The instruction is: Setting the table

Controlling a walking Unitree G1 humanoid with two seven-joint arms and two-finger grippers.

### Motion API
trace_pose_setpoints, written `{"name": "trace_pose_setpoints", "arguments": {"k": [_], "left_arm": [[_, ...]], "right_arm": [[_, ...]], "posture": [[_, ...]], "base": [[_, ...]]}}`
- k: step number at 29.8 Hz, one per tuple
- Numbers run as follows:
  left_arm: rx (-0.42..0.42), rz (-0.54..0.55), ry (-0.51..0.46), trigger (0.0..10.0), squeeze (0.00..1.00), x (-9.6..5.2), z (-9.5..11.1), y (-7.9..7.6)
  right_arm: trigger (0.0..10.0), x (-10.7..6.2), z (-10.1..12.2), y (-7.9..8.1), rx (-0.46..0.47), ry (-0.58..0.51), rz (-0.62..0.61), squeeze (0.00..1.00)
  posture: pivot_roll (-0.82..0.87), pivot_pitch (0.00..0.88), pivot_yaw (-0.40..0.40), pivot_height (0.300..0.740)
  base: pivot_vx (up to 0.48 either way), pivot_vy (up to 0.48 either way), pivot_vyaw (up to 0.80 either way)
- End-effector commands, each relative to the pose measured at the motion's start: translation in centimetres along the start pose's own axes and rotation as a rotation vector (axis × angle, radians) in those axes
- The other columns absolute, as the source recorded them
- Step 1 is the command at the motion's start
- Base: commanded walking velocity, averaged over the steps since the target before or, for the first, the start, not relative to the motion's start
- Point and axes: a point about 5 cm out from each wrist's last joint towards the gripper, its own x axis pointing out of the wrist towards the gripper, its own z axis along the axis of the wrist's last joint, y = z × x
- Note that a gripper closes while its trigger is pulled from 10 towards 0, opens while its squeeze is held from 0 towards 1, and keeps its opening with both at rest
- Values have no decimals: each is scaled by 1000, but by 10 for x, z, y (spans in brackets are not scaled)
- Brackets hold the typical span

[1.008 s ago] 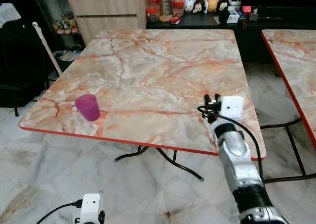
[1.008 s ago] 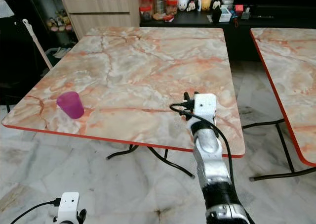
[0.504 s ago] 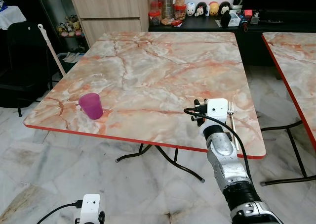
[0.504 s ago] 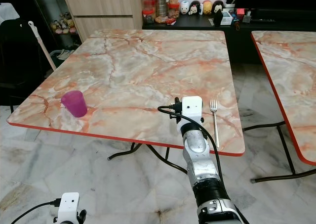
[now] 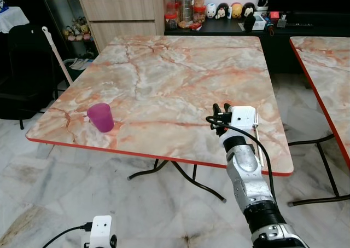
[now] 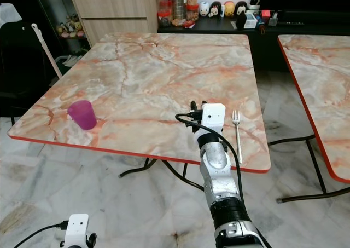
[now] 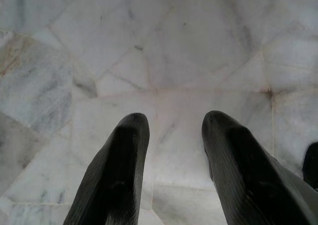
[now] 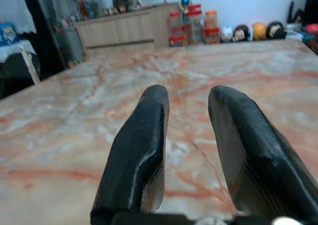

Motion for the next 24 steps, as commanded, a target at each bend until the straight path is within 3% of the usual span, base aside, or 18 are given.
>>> {"name": "trace_pose_setpoints", "arguments": {"k": [1, 4, 16, 24], "left_arm": [[1, 10, 9, 10000, 0, -1, -3, 3], [7, 9, 9, 10000, 0, -1, -3, 4], [11, 4, 3, 10000, 0, 0, -1, 4], [8, 11, 6, 10000, 0, 0, -2, 6]], "right_arm": [[10000, 2, 6, 6, 6, -29, 27, 0], [10000, 2, 7, 9, 21, -36, 42, 0], [10000, -2, 7, 9, 1, -55, 37, 0], [10000, -17, -3, 7, -19, -26, 10, 0]], "posture": [[15, 9, 76, 740], [13, 6, 78, 740], [13, 1, 80, 740], [9, 22, 83, 740]], "base": [[289, 0, 0], [289, 0, -521], [287, 0, 0], [284, 0, 0]]}}
